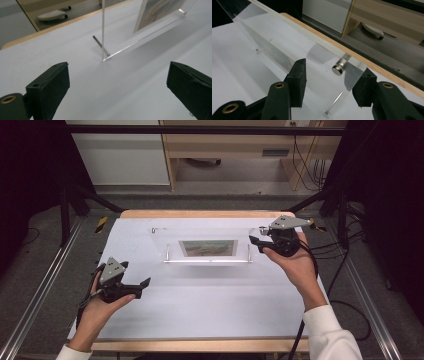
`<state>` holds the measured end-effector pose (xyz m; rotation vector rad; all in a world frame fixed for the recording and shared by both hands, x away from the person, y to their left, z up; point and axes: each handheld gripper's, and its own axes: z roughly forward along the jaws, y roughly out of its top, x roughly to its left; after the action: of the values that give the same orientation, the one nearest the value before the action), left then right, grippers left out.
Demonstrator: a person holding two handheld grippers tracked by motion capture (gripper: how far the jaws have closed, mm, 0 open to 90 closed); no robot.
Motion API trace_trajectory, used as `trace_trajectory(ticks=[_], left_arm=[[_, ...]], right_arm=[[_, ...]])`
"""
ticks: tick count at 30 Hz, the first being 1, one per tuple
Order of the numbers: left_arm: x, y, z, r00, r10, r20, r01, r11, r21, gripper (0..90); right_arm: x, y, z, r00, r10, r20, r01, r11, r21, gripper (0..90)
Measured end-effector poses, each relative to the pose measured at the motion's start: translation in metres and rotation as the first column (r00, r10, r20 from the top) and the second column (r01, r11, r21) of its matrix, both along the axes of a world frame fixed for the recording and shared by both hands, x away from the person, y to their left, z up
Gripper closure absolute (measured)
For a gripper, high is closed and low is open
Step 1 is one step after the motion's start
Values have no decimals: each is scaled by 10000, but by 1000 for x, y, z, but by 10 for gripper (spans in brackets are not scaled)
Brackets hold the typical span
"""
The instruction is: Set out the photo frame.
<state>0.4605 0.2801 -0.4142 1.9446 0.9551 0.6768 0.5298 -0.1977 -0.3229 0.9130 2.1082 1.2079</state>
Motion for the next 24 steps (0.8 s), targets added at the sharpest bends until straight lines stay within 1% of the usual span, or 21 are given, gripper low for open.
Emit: trace_trajectory(ticks=[4, 5, 6, 9, 13, 14, 17, 19, 20, 22, 24], left_arm=[[4, 6, -12, 9996, 165, -233, -169, 9997, -158, 52], [5, 8, -15, 9990, 160, -422, -173, 9993, -319, 53], [5, 11, -17, 9981, 237, -563, -268, 9982, -538, 55], [5, 15, -18, 9978, 377, -550, -414, 9968, -680, 57], [3, 18, -20, 9972, 488, -558, -518, 9973, -522, 58], [3, 21, -22, 9964, 556, -633, -594, 9964, -601, 58], [2, 24, -25, 9953, 622, -740, -661, 9964, -522, 58], [1, 26, -27, 9945, 687, -790, -732, 9957, -560, 61], [0, 28, -29, 9940, 734, -814, -776, 9957, -502, 62], [0, 28, -30, 9937, 752, -827, -793, 9957, -470, 63], [-1, 29, -30, 9936, 787, -812, -810, 9964, -254, 63]], right_arm=[[8, 1, 2, 9999, -98, -71, 98, 9999, 92, 502], [10, 1, 2, 9999, -141, -71, 141, 9998, 105, 499], [14, 1, 2, 9998, -182, -79, 184, 9996, 228, 495], [18, 1, 2, 9998, -190, -45, 191, 9989, 418, 493], [26, -1, 2, 9998, -193, -92, 199, 9979, 613, 488], [30, 0, 2, 9996, -250, -155, 261, 9968, 757, 484], [35, 0, 2, 9995, -249, -209, 266, 9959, 862, 478], [38, 0, 2, 9992, -318, -258, 342, 9946, 981, 473], [42, 0, 2, 9991, -331, -255, 356, 9939, 1047, 470], [45, 0, 2, 9988, -395, -289, 425, 9928, 1117, 468], [47, 0, 2, 9989, -386, -249, 412, 9929, 1118, 466]])
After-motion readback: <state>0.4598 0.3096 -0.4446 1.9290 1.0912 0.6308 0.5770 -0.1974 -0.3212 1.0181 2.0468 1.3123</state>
